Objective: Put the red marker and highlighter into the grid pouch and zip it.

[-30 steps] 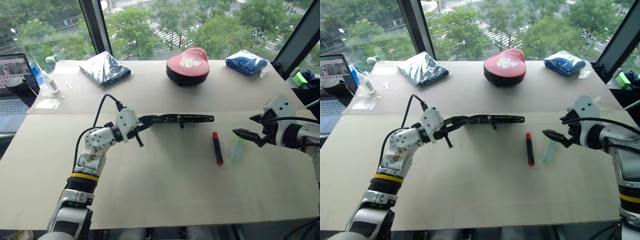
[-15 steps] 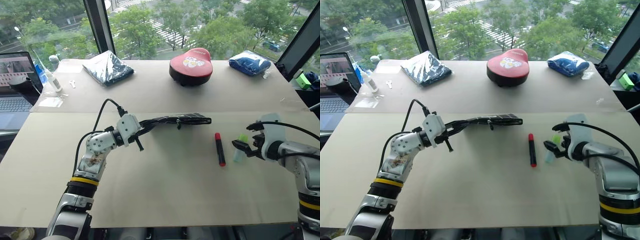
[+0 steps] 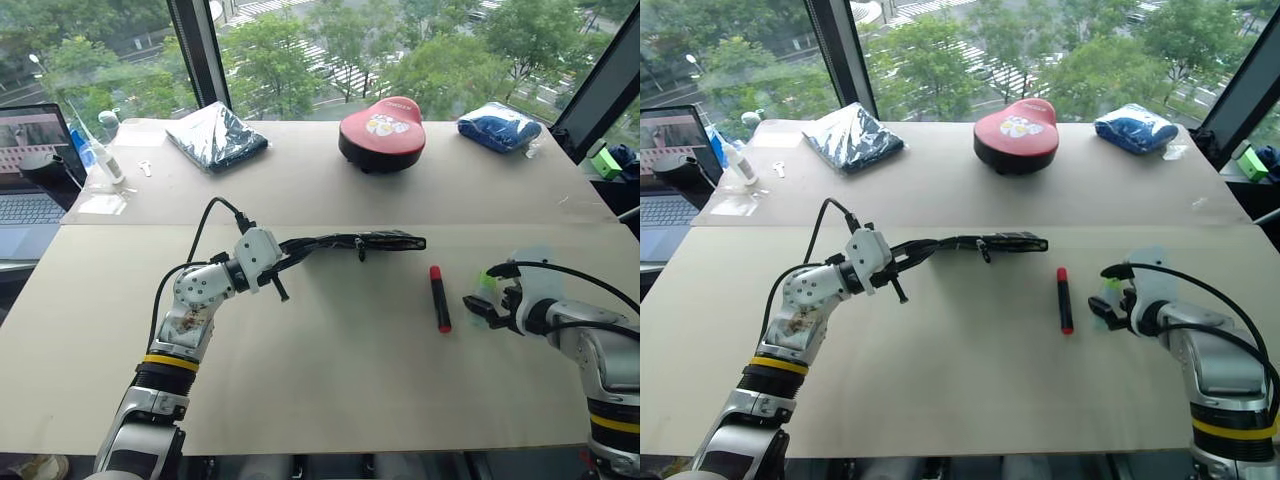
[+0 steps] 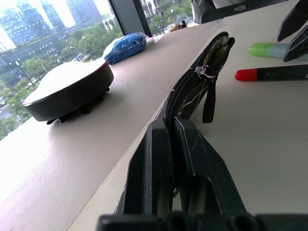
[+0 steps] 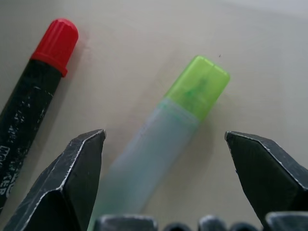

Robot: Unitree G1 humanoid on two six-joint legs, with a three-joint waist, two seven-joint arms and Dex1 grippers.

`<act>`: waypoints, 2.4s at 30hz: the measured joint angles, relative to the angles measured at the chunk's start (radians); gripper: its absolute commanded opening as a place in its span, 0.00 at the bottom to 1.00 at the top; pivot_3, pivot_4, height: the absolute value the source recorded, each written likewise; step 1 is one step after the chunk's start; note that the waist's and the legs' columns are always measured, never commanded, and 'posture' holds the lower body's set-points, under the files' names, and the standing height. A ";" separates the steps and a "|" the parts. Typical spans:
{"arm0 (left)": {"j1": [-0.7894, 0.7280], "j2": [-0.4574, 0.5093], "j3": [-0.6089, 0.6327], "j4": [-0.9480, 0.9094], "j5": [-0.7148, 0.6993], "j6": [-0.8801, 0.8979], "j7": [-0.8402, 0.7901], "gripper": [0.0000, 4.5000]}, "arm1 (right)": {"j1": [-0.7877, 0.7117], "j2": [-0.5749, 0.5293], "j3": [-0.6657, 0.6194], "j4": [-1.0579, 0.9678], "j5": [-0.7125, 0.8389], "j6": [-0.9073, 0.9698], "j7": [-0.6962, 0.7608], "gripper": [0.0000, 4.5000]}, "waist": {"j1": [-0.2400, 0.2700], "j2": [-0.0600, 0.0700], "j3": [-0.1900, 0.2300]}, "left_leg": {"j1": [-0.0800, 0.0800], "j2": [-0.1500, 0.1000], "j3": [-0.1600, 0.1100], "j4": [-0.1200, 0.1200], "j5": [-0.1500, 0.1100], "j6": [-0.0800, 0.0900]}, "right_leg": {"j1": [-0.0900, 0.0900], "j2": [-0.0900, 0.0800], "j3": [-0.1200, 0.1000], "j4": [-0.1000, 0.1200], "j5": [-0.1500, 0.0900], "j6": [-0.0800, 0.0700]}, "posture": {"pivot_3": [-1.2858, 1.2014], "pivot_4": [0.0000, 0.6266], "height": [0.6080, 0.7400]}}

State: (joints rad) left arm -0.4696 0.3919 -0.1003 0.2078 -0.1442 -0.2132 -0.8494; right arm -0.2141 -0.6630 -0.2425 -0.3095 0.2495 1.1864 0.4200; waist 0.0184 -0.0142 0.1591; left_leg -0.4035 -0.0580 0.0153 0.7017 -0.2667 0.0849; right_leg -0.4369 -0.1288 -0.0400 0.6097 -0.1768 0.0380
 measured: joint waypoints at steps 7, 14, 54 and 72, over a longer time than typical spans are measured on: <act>0.000 -0.008 0.000 0.000 0.001 0.000 0.013 0.00 | 0.021 0.025 -0.001 0.035 0.000 -0.049 -0.014 0.58 | 0.002 -0.001 -0.001 | 0.010 0.000 -0.002 0.000 -0.002 0.003 | 0.012 0.001 -0.001 -0.003 -0.001 0.001 | 0.52 0.24 1.00; 0.000 -0.008 0.000 0.000 0.001 0.000 0.015 0.00 | 0.032 0.021 -0.012 0.064 0.000 -0.091 -0.013 0.22 | 0.014 -0.001 -0.001 | 0.012 0.000 -0.002 0.000 -0.002 0.004 | 0.015 0.001 -0.001 -0.005 -0.001 0.002 | 0.52 0.24 1.00; -0.007 0.013 -0.055 -0.031 0.042 0.002 -0.007 0.00 | -0.266 -0.272 0.329 0.124 0.083 -0.347 0.452 0.22 | 0.003 0.001 0.001 | -0.003 0.000 -0.003 -0.002 0.002 -0.004 | -0.001 0.000 0.000 -0.007 0.000 0.001 | 0.52 0.24 1.00; -0.005 0.009 -0.063 -0.037 0.042 -0.001 -0.014 0.00 | -0.500 -0.105 0.592 0.263 -0.177 -0.533 0.426 0.22 | -0.008 0.001 0.001 | -0.003 -0.001 -0.002 -0.002 0.003 -0.006 | -0.003 0.000 0.000 -0.001 0.000 0.001 | 0.52 0.24 1.00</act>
State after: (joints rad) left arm -0.4744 0.4011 -0.1632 0.1711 -0.1019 -0.2143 -0.8630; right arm -0.7139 -0.7680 0.3495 -0.0465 0.0727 0.6531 0.8456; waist 0.0100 -0.0131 0.1601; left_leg -0.4067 -0.0587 0.0131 0.6999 -0.2637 0.0791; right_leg -0.4402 -0.1285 -0.0400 0.6088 -0.1770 0.0394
